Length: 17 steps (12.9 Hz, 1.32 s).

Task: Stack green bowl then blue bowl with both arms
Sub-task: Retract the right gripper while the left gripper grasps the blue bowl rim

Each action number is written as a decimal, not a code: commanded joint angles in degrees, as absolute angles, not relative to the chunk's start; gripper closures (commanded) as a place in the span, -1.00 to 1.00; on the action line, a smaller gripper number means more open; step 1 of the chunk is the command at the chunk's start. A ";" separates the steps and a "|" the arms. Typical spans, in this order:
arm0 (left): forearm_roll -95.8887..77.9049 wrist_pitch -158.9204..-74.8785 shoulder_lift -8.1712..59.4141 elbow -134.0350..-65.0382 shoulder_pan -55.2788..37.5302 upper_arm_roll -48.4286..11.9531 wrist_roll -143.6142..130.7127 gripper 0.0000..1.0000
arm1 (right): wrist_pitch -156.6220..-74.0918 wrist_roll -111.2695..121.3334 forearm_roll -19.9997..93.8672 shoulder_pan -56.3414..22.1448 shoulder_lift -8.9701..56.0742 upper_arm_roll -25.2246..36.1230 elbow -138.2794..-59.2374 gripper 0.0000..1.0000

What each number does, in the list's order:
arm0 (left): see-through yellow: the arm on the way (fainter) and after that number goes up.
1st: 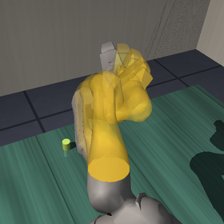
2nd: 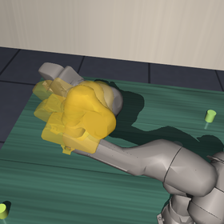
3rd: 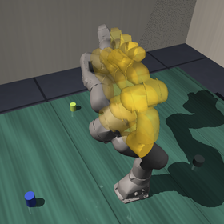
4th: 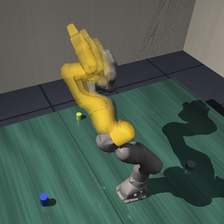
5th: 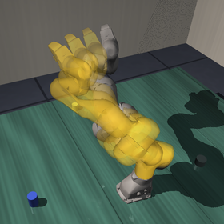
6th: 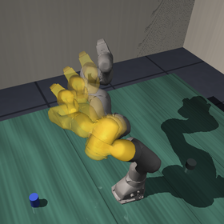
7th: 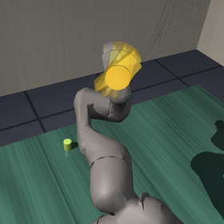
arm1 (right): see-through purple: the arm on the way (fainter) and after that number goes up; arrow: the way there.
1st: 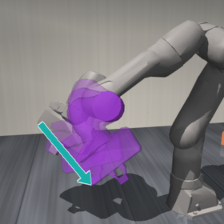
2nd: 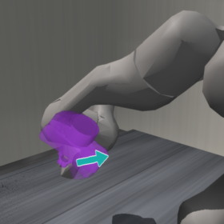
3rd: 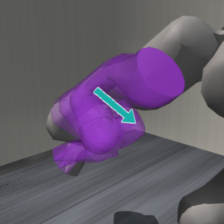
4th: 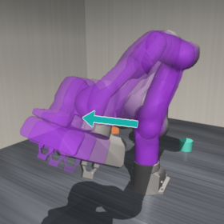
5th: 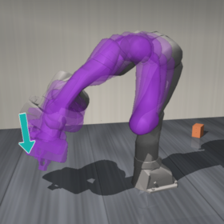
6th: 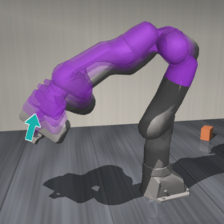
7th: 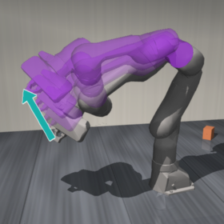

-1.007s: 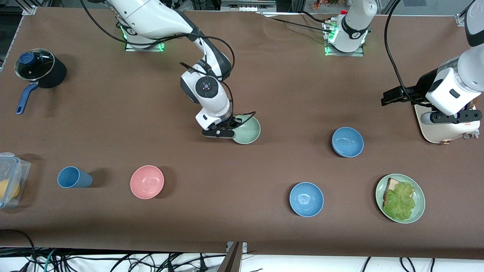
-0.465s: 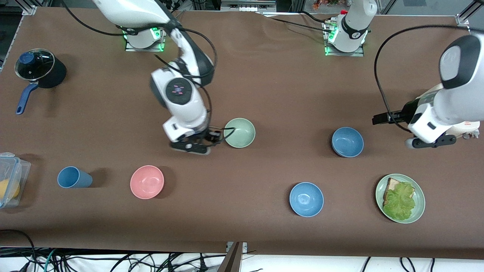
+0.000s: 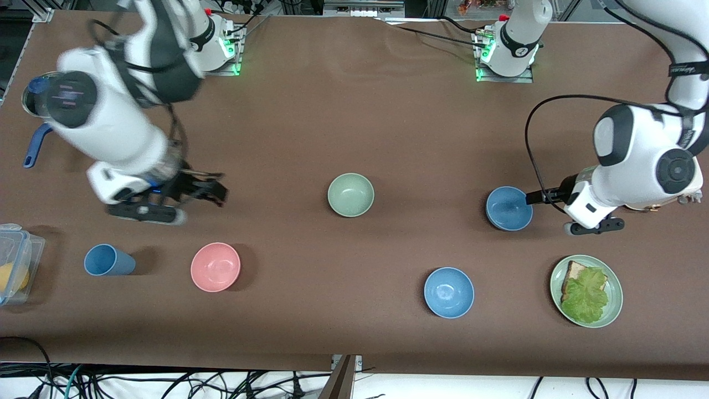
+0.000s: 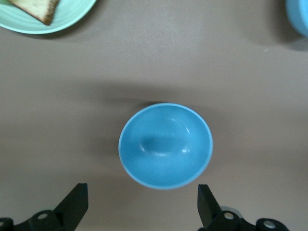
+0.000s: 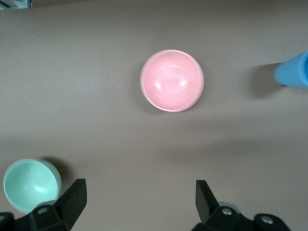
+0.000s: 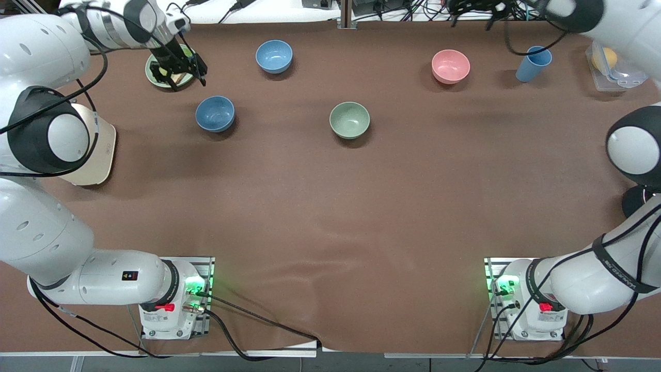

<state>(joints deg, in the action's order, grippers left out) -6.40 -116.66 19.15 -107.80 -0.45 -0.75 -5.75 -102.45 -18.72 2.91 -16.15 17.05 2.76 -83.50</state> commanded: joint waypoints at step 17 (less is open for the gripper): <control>-9.84 -124.91 23.64 -109.36 0.44 -2.19 -0.52 1.00 | -98.88 -10.28 0.88 -11.87 0.44 2.81 -98.97 -1.00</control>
<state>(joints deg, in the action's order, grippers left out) -8.35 -129.48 24.58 -113.49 1.00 -1.67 -0.84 -99.44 -10.52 1.20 -11.66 1.39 2.60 -98.70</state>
